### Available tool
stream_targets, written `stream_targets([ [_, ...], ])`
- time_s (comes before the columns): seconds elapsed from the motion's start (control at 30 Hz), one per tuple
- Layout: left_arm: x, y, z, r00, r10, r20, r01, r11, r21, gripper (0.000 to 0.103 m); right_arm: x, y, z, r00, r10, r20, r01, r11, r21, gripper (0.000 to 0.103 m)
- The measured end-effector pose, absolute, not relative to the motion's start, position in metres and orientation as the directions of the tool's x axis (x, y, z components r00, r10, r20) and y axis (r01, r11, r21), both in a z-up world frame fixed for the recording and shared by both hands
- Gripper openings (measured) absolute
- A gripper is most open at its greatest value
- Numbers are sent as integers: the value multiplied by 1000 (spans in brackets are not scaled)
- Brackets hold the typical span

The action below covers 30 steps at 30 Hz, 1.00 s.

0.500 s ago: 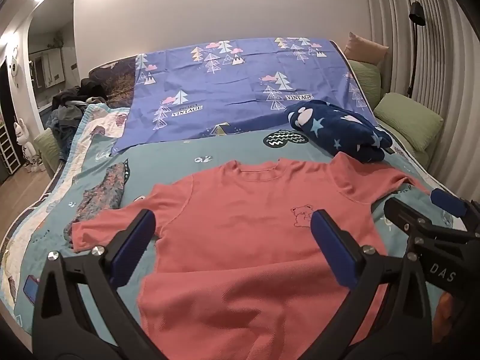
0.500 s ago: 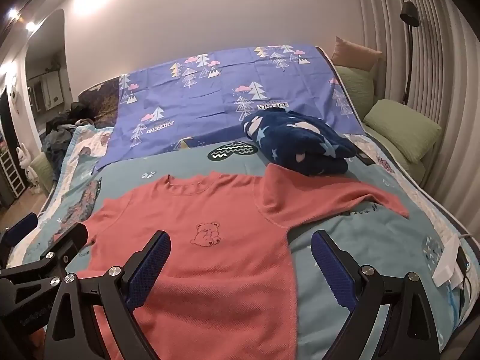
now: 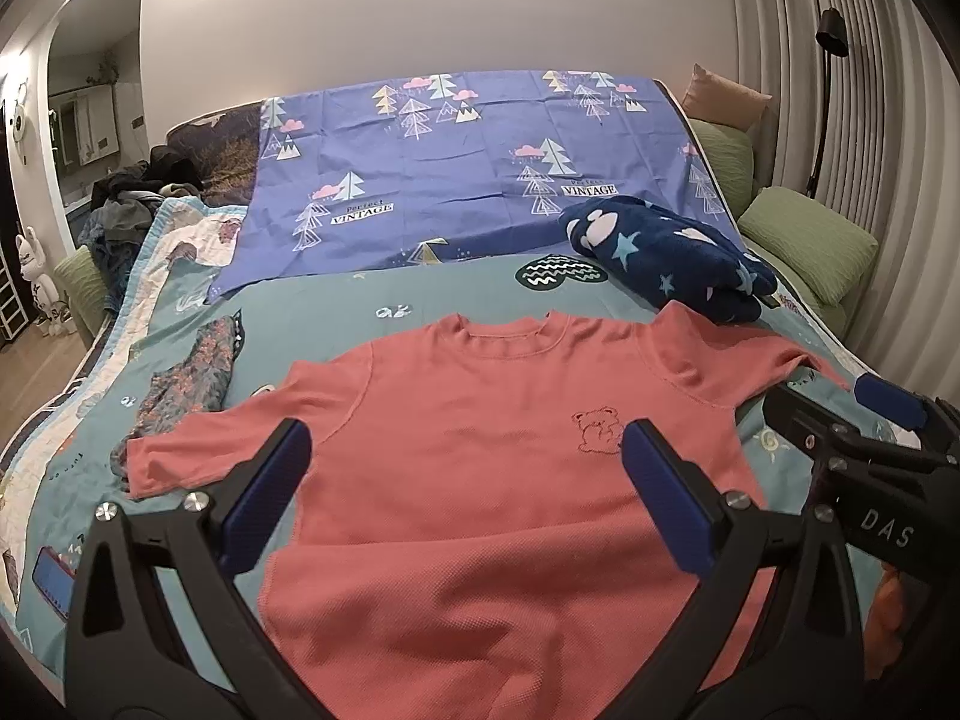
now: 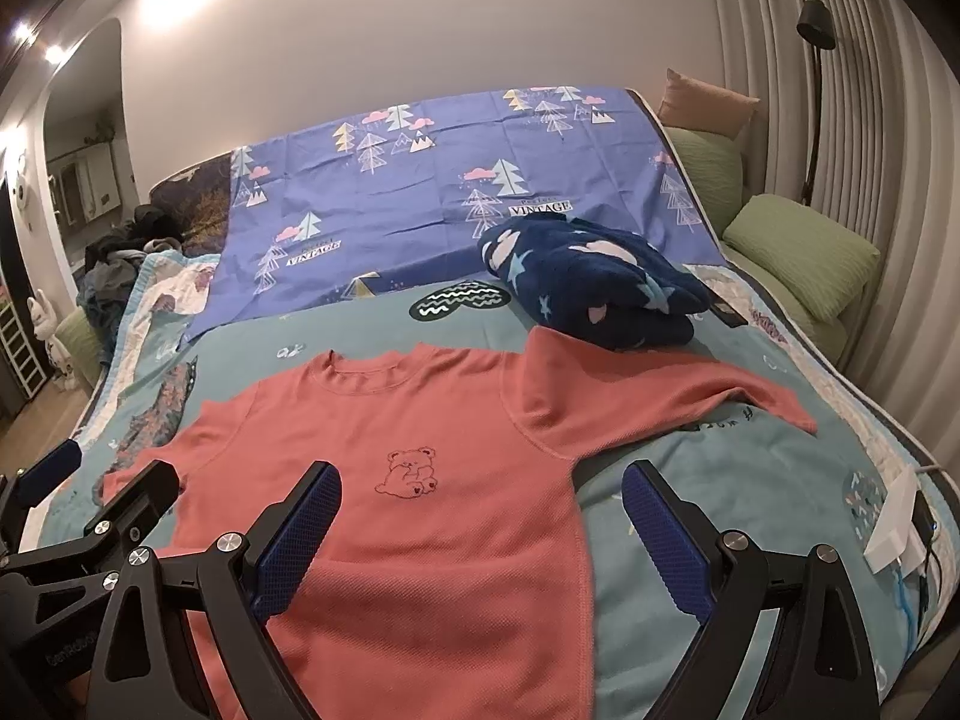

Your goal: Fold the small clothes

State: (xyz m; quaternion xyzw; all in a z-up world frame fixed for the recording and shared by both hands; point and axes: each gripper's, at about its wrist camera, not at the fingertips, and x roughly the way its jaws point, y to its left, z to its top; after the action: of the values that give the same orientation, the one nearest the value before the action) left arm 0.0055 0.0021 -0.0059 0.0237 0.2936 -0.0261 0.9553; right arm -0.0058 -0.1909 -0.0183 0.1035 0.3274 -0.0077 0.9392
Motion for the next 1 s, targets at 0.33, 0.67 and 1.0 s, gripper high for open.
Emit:
stream_targets([
  [0.33,7,-1,-9,832,-26,-554,78,994,72,103,-4,-192,-19,784,57,-618,78,979,189,96],
  [0.67,8,-2,-10,832,-21,-555,77,994,78,103,0,-190,-19,783,60,-620,71,980,185,96],
  [1.0,8,-3,-10,817,-11,-576,78,993,91,103,1,-188,-18,783,62,-619,68,981,184,96],
])
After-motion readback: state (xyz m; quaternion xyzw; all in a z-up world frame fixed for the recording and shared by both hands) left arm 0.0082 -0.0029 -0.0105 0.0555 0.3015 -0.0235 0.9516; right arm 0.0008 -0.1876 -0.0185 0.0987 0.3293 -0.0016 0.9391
